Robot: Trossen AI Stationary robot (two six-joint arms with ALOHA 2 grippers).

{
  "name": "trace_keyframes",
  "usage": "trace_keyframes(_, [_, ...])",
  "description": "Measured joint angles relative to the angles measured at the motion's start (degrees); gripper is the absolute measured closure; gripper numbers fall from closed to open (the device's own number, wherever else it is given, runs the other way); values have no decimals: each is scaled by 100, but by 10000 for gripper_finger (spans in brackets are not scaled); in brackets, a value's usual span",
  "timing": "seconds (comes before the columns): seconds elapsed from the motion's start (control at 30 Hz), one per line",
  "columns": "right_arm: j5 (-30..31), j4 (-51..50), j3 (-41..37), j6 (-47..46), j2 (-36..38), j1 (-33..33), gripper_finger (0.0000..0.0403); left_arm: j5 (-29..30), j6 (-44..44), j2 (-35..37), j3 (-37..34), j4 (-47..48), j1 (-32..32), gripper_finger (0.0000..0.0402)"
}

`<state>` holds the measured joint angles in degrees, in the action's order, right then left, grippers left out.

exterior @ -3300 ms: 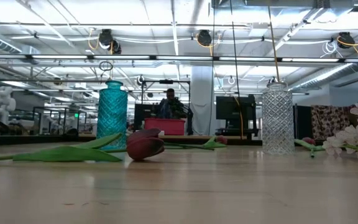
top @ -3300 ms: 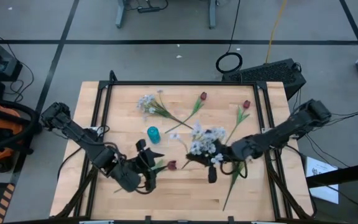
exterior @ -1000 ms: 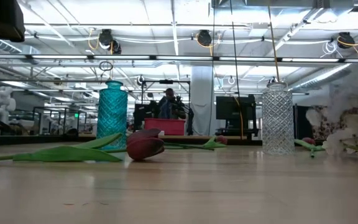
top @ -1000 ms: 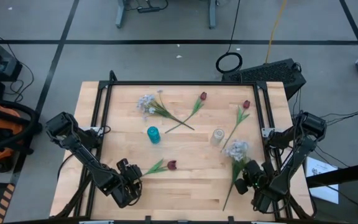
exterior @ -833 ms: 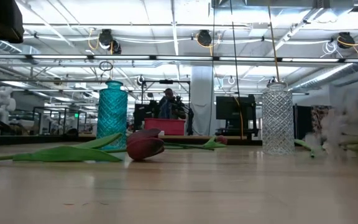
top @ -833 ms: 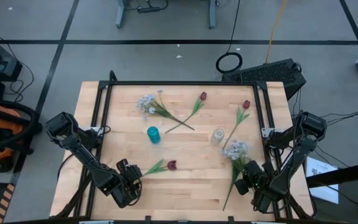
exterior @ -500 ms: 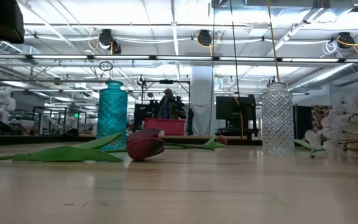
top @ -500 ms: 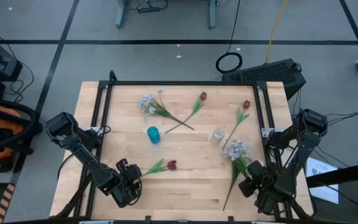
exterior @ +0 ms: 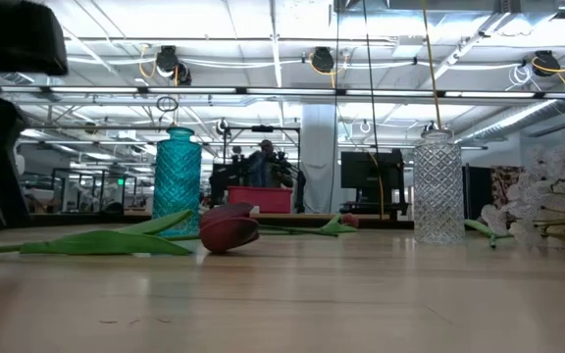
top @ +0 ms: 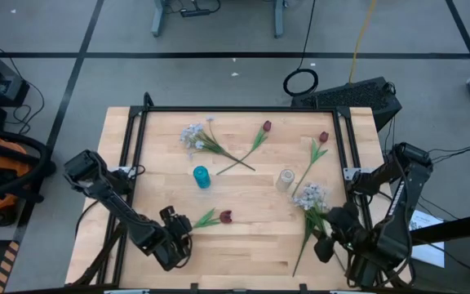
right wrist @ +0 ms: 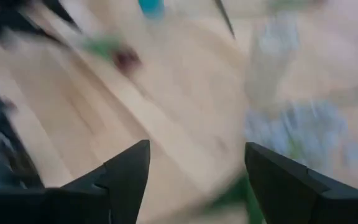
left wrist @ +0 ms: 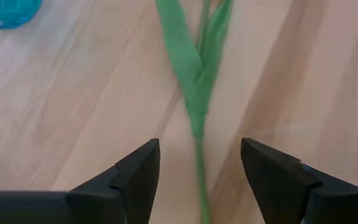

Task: Sort flowers into vase by color
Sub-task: Adjust the bottom left red tulip

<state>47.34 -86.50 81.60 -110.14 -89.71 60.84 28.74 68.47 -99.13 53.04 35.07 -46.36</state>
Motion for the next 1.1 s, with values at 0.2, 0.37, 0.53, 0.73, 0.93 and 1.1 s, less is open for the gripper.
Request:
trace_keyframes(0.2, [474, -28, 31, 541, 0, -291, 149, -134, 154, -190, 0, -70, 10, 219])
trace_keyframes(0.37, [466, -21, 31, 887, 0, -476, 149, -284, 142, -190, 0, 60, 12, 249])
trace_keyframes(0.53, [494, -18, 31, 1039, 0, -607, 149, -389, 3, -188, 4, 205, 27, 272])
trace_keyframes(0.73, [506, -17, 31, 1231, 0, -735, 149, -429, -114, -188, 4, 218, 60, 291])
trace_keyframes(0.93, [506, -14, 31, 1291, 0, -769, 149, -438, -87, -188, 4, 232, 91, 292])
trace_keyframes(1.1, [506, 25, 31, 1293, -2, -767, 149, -555, 78, -183, 4, 232, 156, 292])
